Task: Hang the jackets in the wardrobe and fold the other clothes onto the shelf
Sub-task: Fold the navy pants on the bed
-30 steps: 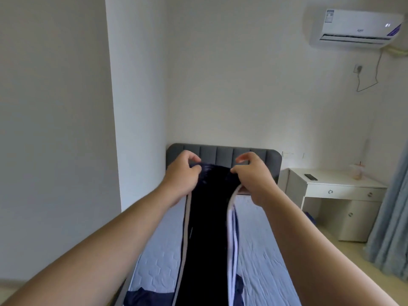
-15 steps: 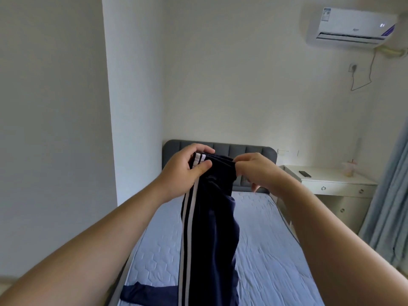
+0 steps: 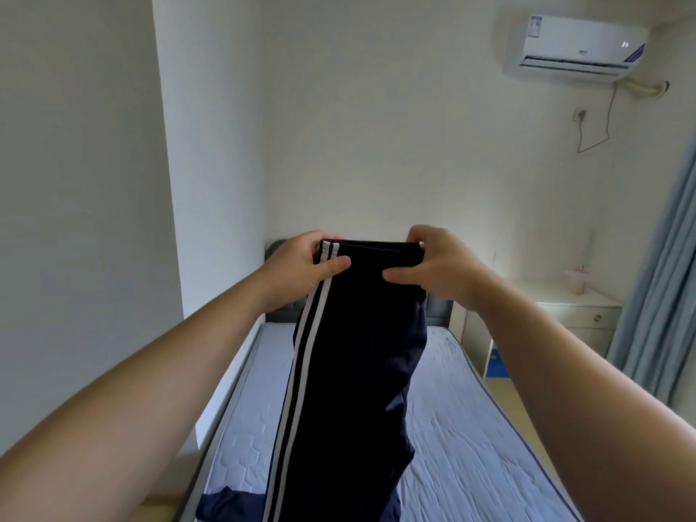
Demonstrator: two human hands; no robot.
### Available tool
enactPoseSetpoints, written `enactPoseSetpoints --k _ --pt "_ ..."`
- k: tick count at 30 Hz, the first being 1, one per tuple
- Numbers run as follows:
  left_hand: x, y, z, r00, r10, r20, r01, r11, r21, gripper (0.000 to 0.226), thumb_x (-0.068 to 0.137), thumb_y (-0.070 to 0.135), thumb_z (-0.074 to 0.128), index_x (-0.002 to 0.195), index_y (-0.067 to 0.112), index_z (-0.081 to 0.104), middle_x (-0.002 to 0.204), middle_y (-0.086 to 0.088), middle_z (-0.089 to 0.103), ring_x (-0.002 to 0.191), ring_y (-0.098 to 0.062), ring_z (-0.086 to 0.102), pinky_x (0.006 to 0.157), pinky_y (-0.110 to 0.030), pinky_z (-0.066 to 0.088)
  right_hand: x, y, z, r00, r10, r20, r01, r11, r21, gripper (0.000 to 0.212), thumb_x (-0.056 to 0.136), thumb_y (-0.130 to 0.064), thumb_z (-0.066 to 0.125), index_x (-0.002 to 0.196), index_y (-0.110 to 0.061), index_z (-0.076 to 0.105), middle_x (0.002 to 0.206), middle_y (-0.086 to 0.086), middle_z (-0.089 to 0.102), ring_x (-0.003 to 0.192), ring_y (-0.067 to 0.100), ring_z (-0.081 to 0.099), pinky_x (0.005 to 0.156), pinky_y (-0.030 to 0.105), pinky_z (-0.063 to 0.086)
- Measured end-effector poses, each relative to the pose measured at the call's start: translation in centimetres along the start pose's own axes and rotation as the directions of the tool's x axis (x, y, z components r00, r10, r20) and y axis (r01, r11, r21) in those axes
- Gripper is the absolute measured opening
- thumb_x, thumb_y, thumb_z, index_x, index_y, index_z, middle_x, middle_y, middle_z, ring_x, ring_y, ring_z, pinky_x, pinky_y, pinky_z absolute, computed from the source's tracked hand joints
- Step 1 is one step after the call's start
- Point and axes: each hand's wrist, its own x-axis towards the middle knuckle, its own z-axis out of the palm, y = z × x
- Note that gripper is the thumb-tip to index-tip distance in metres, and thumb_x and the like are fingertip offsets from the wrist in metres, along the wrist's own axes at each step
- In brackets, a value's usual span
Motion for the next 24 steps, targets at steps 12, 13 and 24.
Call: enactPoseSetpoints --k 12,13,24 --pt "3.9 -0.3 3.4 0.918 -0.005 0.397 0.071 0.986 -0.151 0.035 0.078 0.051 0.082 0.103 0.029 0.071 0.089 0.000 0.065 0.083 -0.013 0.060 0.071 -0.026 0.047 -3.8 2.7 -6.1 0.887 0.188 0.423 -0.322 0.907 0.272 0.045 0.080 -0.009 0.084 0.120 -0.002 0.065 0.114 0.016 0.074 0.109 0.032 0.071 0.091 0.040 0.059" --pt "4.4 -0.2 4.1 0.890 -0.008 0.457 0.100 0.979 -0.179 0.035 0.077 0.045 0.084 0.104 0.027 0.072 0.091 -0.003 0.064 0.084 -0.017 0.060 0.072 -0.029 0.047 -4.2 3.3 -6.9 0.865 0.187 0.465 -0.344 0.897 0.278 0.043 0.082 -0.008 0.081 0.121 -0.001 0.063 0.116 0.017 0.073 0.111 0.033 0.070 0.090 0.040 0.059" --pt "13.0 4.2 18.6 0.574 -0.090 0.814 0.199 0.979 -0.032 0.029 0.083 0.008 0.081 0.110 0.012 0.072 0.094 -0.008 0.074 0.083 -0.017 0.072 0.064 -0.023 0.056 -7.9 12.9 -16.7 0.793 0.498 0.351 -0.563 0.818 0.113 0.044 0.082 -0.013 0.083 0.121 -0.002 0.064 0.111 0.016 0.075 0.104 0.032 0.073 0.091 0.045 0.060"
